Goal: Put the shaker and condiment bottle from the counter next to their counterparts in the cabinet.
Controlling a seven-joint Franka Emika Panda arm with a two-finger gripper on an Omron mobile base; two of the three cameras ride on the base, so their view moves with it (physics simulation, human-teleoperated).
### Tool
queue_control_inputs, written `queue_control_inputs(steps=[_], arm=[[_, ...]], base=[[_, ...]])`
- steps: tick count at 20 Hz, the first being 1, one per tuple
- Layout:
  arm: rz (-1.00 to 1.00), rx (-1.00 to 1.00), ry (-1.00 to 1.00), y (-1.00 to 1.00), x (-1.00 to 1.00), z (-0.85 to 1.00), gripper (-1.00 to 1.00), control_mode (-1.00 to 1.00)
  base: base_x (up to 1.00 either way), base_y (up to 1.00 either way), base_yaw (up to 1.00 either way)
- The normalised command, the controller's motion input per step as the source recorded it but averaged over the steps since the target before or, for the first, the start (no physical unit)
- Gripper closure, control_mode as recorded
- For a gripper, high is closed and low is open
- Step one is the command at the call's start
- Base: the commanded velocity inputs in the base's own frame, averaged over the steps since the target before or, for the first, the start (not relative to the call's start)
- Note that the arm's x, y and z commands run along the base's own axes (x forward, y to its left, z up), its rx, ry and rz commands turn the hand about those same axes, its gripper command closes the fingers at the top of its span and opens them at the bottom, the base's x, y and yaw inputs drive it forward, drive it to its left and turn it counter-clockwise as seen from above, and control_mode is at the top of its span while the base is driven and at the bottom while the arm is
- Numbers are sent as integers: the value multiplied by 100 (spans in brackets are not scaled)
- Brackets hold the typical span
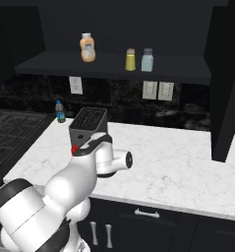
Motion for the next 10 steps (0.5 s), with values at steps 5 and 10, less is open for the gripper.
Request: queue_control_inputs(steps=[5,10], arm=[[2,0,0,-2,25,-9,-100,-100],[3,0,0,0,1,-10,-100,-100]], base=[[0,0,0],[0,0,0]])
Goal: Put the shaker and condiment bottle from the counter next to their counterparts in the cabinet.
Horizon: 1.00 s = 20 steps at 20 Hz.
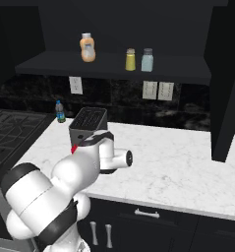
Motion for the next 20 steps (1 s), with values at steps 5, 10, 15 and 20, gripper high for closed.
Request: queue_control_inputs(steps=[5,10,15,20], arm=[[1,0,0,16,-1,-14,-100,-100],[0,0,-1,46,0,-20,-100,-100],[0,0,-1,35,14,-12,-100,-100],[0,0,0,24,25,-8,-100,-100]], base=[[0,0,0],[0,0,0],[0,0,0],[0,0,0]])
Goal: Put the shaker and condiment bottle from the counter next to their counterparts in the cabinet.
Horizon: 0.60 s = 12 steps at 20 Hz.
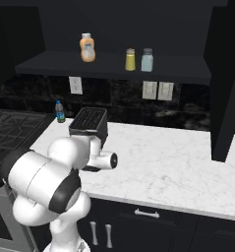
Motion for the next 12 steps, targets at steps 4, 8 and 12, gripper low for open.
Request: queue_control_inputs(steps=[4,8,12], arm=[[0,0,-3,24,43,-8,-100,-100],[-2,0,-1,17,25,-1,100,-100],[-14,2,12,-4,10,42,100,-100]], base=[[0,0,0],[0,0,0],[0,0,0]])
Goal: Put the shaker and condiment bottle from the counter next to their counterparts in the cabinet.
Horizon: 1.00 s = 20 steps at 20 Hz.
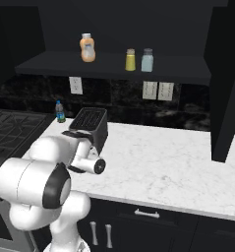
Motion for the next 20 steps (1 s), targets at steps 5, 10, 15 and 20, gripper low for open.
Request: queue_control_inputs(steps=[5,10,15,20], arm=[[-19,10,16,-37,-14,81,100,-100],[-22,3,27,-62,-72,68,100,-100],[-25,0,20,-38,-56,81,100,-100],[-37,5,-12,3,0,74,100,-100]], base=[[0,0,0],[0,0,0],[0,0,0],[0,0,0]])
